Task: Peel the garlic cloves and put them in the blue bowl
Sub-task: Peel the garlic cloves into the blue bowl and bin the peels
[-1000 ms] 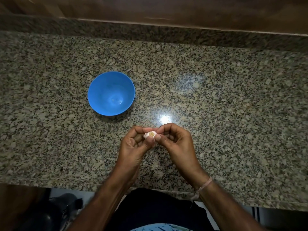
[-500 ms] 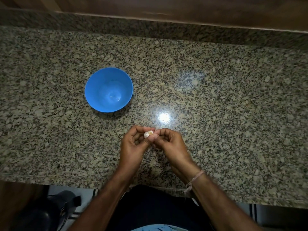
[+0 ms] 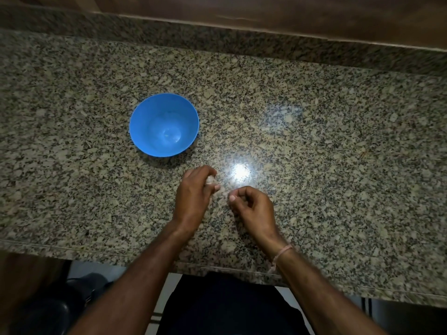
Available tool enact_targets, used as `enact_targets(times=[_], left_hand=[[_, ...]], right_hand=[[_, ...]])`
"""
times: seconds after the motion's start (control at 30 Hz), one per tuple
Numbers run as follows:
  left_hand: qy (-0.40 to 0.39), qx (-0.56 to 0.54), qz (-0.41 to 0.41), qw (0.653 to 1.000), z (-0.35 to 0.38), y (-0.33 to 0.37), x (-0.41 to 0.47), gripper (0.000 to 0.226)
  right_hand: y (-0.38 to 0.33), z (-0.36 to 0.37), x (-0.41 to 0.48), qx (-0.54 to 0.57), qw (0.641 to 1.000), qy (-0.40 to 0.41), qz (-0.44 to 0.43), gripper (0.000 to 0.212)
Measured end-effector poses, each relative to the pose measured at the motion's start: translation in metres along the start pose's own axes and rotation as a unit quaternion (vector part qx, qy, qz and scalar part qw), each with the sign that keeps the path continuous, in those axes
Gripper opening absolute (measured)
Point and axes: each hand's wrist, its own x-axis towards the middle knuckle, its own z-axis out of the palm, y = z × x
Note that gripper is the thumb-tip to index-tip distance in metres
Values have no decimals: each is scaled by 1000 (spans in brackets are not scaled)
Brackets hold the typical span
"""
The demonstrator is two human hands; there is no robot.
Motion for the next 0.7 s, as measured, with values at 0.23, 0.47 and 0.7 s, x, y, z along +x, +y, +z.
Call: enact_targets(times=[0.23,0.47,0.7], left_hand=[[41,-146,-105,983,-4,25,-48,16],[-65,-562,-368,737,-6,29,-55,6],[-110,-591,-376,705,-19,20,-62,10]], right_hand=[[-8,-3,-15,183,982,-37,43,12],[-10,21,-35,252,967,-28,3,6],[-10,29,-49,247,968,-33,-9,11]])
